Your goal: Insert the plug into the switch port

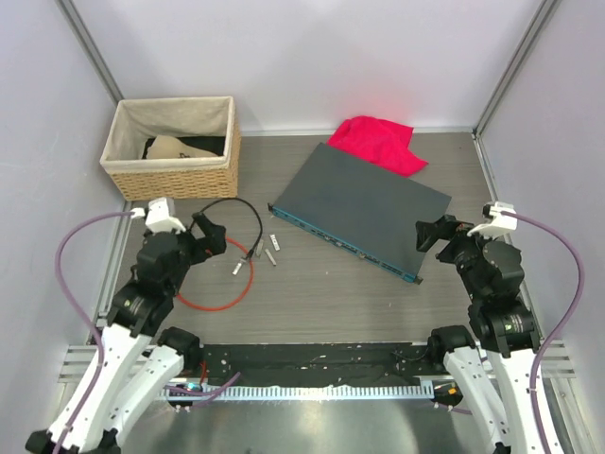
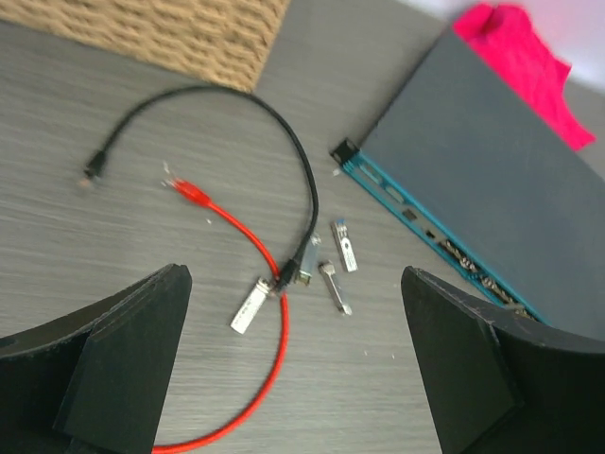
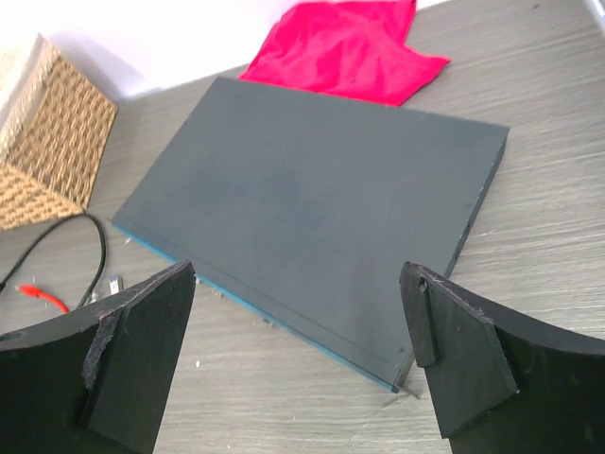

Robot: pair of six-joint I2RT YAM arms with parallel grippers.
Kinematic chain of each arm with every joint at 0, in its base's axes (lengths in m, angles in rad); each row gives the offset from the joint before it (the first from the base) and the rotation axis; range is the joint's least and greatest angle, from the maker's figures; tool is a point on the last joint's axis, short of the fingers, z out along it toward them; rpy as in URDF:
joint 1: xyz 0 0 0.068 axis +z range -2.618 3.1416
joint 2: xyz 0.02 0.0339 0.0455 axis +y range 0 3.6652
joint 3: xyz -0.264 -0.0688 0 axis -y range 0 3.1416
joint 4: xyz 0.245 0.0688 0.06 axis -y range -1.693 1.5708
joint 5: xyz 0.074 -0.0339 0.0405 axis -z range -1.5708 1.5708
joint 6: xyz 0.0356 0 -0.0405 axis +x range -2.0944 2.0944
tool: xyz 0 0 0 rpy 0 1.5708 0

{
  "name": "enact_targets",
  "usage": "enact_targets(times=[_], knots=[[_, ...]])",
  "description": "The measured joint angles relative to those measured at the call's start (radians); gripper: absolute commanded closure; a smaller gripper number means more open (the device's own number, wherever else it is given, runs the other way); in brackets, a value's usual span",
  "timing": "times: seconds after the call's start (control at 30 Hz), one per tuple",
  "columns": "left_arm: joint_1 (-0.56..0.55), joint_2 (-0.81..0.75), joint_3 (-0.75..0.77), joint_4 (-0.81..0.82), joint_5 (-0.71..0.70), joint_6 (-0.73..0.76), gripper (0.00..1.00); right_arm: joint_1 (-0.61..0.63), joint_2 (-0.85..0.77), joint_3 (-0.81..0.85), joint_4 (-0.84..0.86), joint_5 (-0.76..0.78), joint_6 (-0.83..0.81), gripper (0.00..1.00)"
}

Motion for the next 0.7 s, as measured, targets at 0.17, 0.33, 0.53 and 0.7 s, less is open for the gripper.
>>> enact_targets(times=[0.17,0.33,0.53,0.7], knots=[[-0.001,0.217,0.014,0.026,0.097,-0.102,0.0,0.031,-0.005,-0.034,-0.002,0.008,-0.001,0.0],[-0.04,0.457,0.024,0.05,0.135,-0.161,0.0,0.051,-0.003,-0.047,0.0,0.003,-0.004,0.0],[-0.114,0.744,0.174,0.011,0.128,-0.145,0.01,0.058,0.024,-0.051,0.012,-0.064,-0.013,0.04],[-0.166,0.853,0.238,0.033,0.117,-0.13,0.03,0.059,0.122,-0.06,0.049,-0.224,-0.015,0.04]])
